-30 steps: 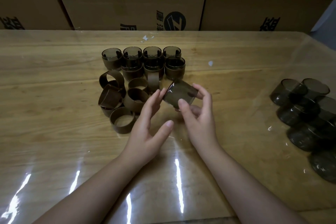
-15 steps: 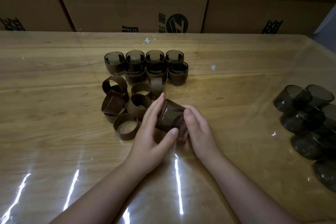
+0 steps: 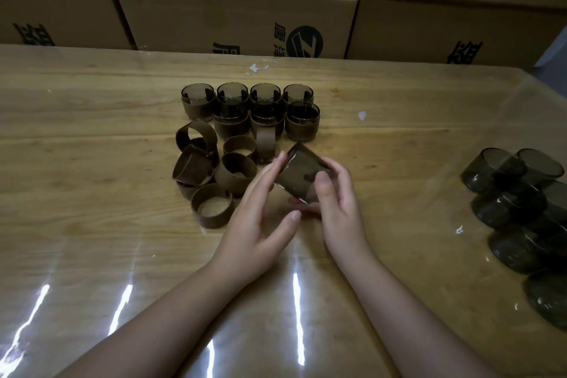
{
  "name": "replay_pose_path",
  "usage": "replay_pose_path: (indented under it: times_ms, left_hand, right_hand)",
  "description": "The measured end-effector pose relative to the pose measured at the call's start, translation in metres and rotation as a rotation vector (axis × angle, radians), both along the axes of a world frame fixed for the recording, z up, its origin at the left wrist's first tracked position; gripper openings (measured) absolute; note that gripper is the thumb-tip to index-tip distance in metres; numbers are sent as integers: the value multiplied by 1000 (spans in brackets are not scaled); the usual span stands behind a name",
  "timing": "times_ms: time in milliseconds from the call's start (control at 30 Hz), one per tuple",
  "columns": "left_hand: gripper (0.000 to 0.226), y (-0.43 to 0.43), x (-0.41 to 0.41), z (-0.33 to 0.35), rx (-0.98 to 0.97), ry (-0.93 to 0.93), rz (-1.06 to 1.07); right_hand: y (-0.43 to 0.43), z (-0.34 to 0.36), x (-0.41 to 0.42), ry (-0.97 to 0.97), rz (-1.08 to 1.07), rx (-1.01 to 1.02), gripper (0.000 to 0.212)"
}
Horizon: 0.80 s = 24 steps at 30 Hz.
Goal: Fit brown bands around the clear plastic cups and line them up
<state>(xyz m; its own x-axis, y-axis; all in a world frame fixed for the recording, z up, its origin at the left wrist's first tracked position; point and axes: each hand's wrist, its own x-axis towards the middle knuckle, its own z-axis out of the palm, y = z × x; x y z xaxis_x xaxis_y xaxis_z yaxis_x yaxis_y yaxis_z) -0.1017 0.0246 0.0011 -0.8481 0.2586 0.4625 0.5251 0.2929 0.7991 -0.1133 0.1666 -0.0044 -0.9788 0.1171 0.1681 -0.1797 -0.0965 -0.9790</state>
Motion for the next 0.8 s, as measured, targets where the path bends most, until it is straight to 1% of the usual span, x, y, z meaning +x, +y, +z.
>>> replay_pose_path:
  times_ms: [67, 167, 233, 300, 367, 467, 500, 567, 700, 800]
  left_hand:
    - [68, -1, -2, 1, 52, -64, 15]
    - [77, -2, -2, 3, 147, -231, 1]
    - [83, -3, -1, 2, 156, -245, -14]
    - [86, -4, -2, 2, 181, -235, -22]
    - [84, -4, -2, 5, 215, -242, -12]
    - [69, -3, -2, 5, 212, -255, 18]
    - [65, -2, -1, 5, 212, -264, 15]
    - [60, -2, -1, 2, 216, -271, 13]
    - [52, -1, -1, 0, 189, -233, 48]
    - [58, 2, -3, -1, 137, -207, 94]
  right_hand:
    - [0, 1, 0, -15, 52, -39, 37]
    - [-1, 3, 2, -78, 158, -57, 44]
    - [-1, 2, 2, -117, 207, -52, 52]
    - [-2, 0, 1, -121, 230, 60, 53]
    - [-4, -4, 3, -89, 225, 216, 49]
    - [-5, -4, 8, 73, 48, 428, 36]
    - [-5, -3, 10, 145, -17, 497, 36]
    - [-5, -2, 14, 245, -89, 596, 43]
    - [-9, 2, 20, 303, -116, 718, 51]
    - [-10, 3, 22, 313, -110, 824, 68]
